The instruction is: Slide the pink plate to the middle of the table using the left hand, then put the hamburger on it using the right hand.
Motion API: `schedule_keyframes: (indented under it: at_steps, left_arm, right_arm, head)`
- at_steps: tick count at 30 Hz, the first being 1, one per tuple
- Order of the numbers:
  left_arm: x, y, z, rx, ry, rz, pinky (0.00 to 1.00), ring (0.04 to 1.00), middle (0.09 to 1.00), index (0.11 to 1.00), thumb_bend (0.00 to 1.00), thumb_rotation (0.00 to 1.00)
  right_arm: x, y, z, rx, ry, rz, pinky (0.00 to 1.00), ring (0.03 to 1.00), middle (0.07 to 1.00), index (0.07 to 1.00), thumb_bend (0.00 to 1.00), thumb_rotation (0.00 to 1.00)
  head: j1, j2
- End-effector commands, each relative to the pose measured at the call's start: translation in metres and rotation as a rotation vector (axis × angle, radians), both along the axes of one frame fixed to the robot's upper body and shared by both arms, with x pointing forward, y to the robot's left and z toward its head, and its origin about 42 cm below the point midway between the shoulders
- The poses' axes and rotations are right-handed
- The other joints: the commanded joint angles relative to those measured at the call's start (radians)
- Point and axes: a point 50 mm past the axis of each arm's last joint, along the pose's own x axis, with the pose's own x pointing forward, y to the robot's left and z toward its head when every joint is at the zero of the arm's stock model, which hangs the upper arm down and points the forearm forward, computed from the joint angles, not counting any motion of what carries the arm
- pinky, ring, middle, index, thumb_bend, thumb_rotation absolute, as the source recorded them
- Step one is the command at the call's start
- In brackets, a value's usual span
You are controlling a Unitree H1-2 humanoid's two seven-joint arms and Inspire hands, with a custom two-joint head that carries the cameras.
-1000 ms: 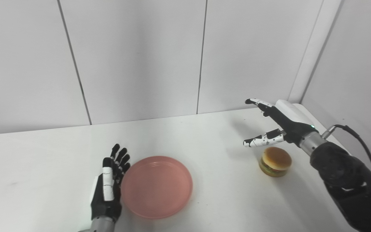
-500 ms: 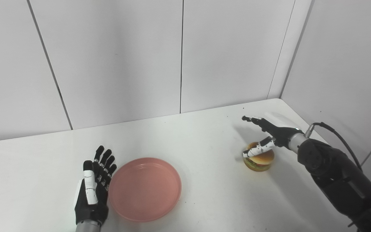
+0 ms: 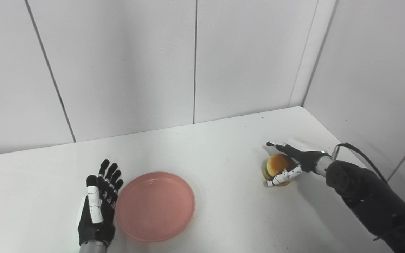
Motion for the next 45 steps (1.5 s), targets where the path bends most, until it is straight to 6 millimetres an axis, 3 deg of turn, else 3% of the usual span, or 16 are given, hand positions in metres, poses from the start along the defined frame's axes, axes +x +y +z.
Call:
schedule_keyframes:
  at_steps: [1,2,4,7,8,11,12,14,16,23,28,33,38,42,45]
  left_arm:
    - [-0.017,0.017,-0.031,0.016,0.096,0.027,0.96,0.959,0.949,0.940,0.83,1.00]
    - [-0.017,0.017,-0.032,0.015,0.096,0.027,0.96,0.959,0.949,0.940,0.83,1.00]
    - [-0.017,0.016,-0.032,0.014,0.097,0.027,0.96,0.960,0.954,0.944,0.83,1.00]
    - [-0.017,0.016,-0.032,0.011,0.101,0.028,0.96,0.962,0.957,0.948,0.84,1.00]
    - [-0.017,0.016,-0.032,0.009,0.102,0.028,0.96,0.960,0.953,0.945,0.84,1.00]
    - [-0.017,0.015,-0.033,0.004,0.102,0.027,0.96,0.959,0.951,0.942,0.83,1.00]
    - [-0.018,0.015,-0.033,0.000,0.101,0.030,0.96,0.956,0.948,0.939,0.84,1.00]
    - [-0.018,0.014,-0.033,-0.006,0.100,0.033,0.95,0.951,0.941,0.931,0.83,1.00]
    - [-0.018,0.013,-0.033,-0.004,0.102,0.029,0.94,0.949,0.938,0.929,0.83,1.00]
    - [-0.019,0.011,-0.033,-0.004,0.099,0.025,0.95,0.950,0.942,0.937,0.83,1.00]
    - [-0.021,0.009,-0.033,0.002,0.104,0.024,0.94,0.949,0.942,0.939,0.84,1.00]
    - [-0.023,0.003,-0.032,0.020,0.094,0.012,0.95,0.949,0.947,0.945,0.84,1.00]
    - [-0.027,-0.007,-0.030,0.038,0.088,0.026,0.94,0.936,0.938,0.935,0.84,1.00]
    - [-0.031,-0.018,-0.029,0.022,0.096,0.033,0.95,0.939,0.936,0.932,0.81,1.00]
    - [-0.033,-0.026,-0.028,0.013,0.091,0.034,0.98,0.950,0.945,0.941,0.80,1.00]
  right_arm:
    - [0.002,-0.004,0.004,-0.011,0.013,0.013,0.84,0.971,0.989,0.936,1.00,0.33]
    - [0.002,-0.001,0.002,0.008,0.022,0.018,0.83,0.959,0.984,0.932,0.99,0.31]
    - [0.000,0.007,0.001,0.039,0.035,0.033,0.79,0.925,0.966,0.899,0.92,0.16]
    - [-0.002,0.020,0.003,0.029,-0.004,0.042,0.73,0.867,0.931,0.856,0.89,0.07]
    - [-0.002,0.022,0.004,0.034,-0.019,0.038,0.65,0.772,0.856,0.787,0.84,0.03]
    - [-0.003,0.023,0.007,0.063,-0.080,0.019,0.56,0.623,0.701,0.699,0.77,0.00]
    - [-0.003,0.022,0.006,0.068,-0.116,0.022,0.53,0.573,0.577,0.657,0.65,0.00]
    - [-0.003,0.019,0.006,0.066,-0.168,0.029,0.50,0.530,0.517,0.528,0.56,0.00]
    - [-0.002,0.017,0.005,0.061,-0.212,0.040,0.49,0.517,0.507,0.486,0.53,0.00]
    - [0.002,0.018,0.011,0.111,-0.328,0.041,0.47,0.486,0.494,0.479,0.53,0.00]
    - [0.003,0.041,0.035,0.130,-0.438,0.091,0.44,0.463,0.496,0.481,0.52,0.00]
    - [0.007,0.070,0.056,0.173,-0.511,0.203,0.40,0.444,0.495,0.495,0.52,0.00]
    - [0.007,0.105,0.073,0.190,-0.526,0.299,0.43,0.451,0.494,0.492,0.52,0.00]
    - [0.008,0.149,0.087,0.235,-0.541,0.446,0.38,0.433,0.487,0.504,0.52,0.00]
    - [0.010,0.176,0.091,0.278,-0.539,0.530,0.39,0.443,0.484,0.498,0.52,0.00]
  head:
    - [0.005,0.001]
    - [0.005,0.001]
    - [0.006,0.000]
    - [0.009,0.001]
    - [0.010,0.001]
    - [0.014,0.001]
    - [0.016,0.001]
    - [0.018,0.002]
    - [0.020,0.001]
    - [0.030,0.000]
    - [0.048,-0.001]
    - [0.110,0.007]
    - [0.185,0.013]
    - [0.259,0.018]
    - [0.326,0.022]
